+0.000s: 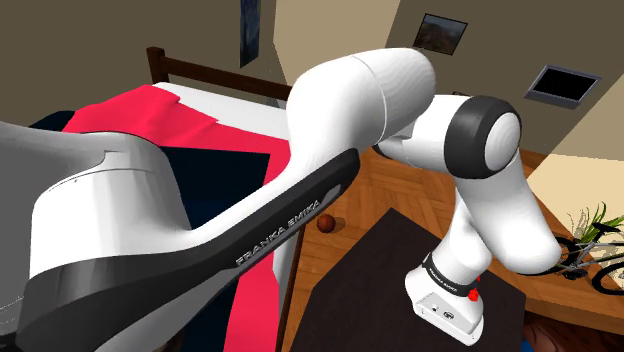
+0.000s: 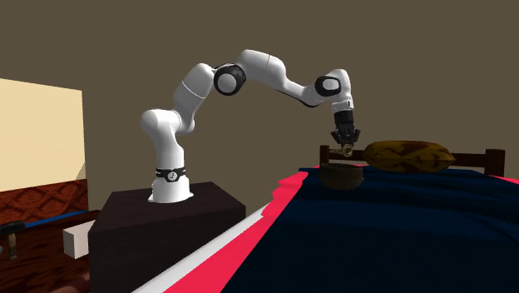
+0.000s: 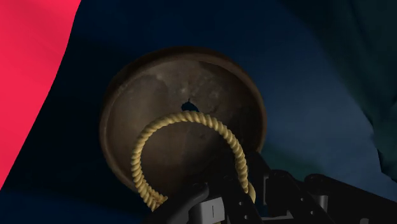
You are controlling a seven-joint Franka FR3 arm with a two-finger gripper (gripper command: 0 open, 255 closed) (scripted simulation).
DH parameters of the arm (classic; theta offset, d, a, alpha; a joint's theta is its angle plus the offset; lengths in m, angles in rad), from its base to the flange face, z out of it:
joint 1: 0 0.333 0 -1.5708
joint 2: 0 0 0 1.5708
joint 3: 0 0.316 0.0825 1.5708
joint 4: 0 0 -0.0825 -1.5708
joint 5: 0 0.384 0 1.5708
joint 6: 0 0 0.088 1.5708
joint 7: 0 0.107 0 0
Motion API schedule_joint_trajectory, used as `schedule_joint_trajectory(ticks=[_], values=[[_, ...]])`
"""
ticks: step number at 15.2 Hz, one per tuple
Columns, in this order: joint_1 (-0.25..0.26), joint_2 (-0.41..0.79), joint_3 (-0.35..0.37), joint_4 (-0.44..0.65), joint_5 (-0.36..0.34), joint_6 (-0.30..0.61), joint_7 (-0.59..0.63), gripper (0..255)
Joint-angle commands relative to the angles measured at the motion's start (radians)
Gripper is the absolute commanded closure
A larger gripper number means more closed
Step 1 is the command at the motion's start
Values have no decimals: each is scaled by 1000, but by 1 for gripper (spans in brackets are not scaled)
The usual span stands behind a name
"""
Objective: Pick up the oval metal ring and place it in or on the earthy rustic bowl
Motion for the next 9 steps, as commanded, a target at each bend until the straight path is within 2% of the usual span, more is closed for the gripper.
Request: schedule_joint_trajectory(ticks=[1,6,9], values=[[0,10,-4,-10,-6,19,6,255],[-2,33,-15,-46,-22,73,24,255],[-2,33,-15,-46,-22,73,24,255]])
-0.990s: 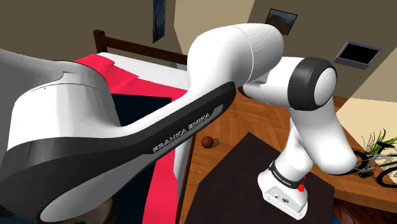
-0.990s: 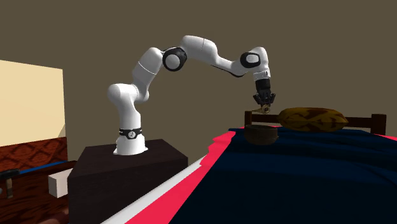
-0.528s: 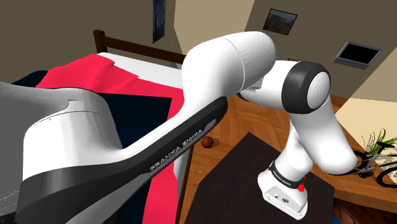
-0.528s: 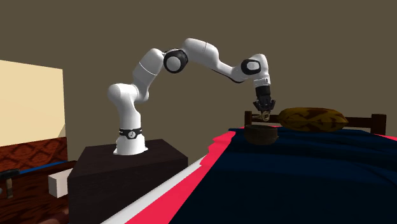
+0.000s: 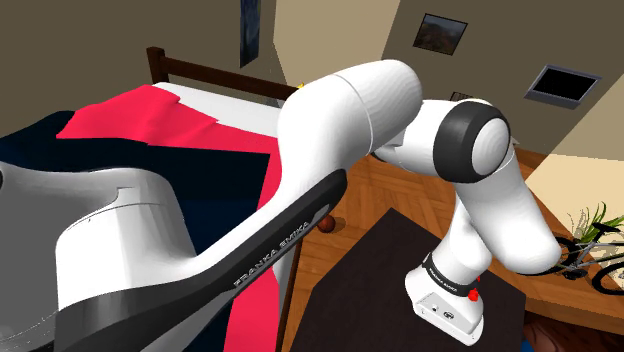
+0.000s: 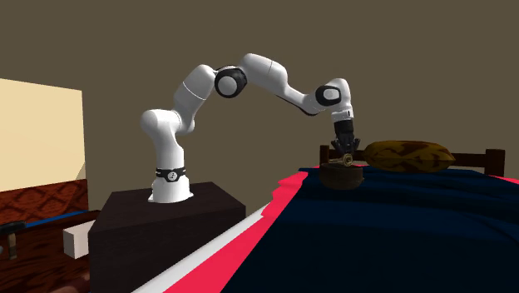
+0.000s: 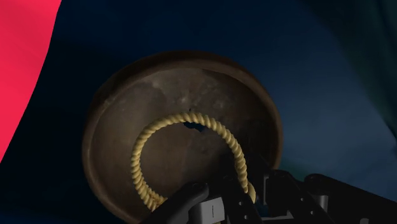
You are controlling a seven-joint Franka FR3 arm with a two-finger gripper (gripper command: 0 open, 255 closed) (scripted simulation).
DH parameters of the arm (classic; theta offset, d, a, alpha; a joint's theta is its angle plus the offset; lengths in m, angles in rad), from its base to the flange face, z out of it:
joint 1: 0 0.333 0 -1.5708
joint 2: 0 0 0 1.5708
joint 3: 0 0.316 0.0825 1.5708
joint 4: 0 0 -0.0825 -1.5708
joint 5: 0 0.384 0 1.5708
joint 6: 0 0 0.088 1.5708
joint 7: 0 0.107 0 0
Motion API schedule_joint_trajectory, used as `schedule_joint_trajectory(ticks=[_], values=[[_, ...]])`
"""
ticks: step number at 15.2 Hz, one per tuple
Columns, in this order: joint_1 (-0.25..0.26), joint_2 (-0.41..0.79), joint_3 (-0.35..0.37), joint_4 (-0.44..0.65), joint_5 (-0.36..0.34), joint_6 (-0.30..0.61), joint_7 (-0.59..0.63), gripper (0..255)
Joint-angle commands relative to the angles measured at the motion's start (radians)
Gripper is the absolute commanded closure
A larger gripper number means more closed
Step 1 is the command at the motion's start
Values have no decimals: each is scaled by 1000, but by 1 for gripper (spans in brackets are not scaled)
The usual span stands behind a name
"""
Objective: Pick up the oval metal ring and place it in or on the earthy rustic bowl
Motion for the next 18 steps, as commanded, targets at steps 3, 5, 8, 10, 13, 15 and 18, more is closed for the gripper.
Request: schedule_joint_trajectory(ticks=[3,5,8,10,13,15,18], values=[[0,0,0,-1,0,2,0,255],[0,0,0,-1,0,2,0,255],[0,0,0,-1,0,2,0,0],[0,0,0,-1,0,2,0,0],[0,-31,12,11,15,-40,-8,0],[2,-56,22,28,28,-80,-15,0],[2,-56,22,28,28,-80,-15,0]])
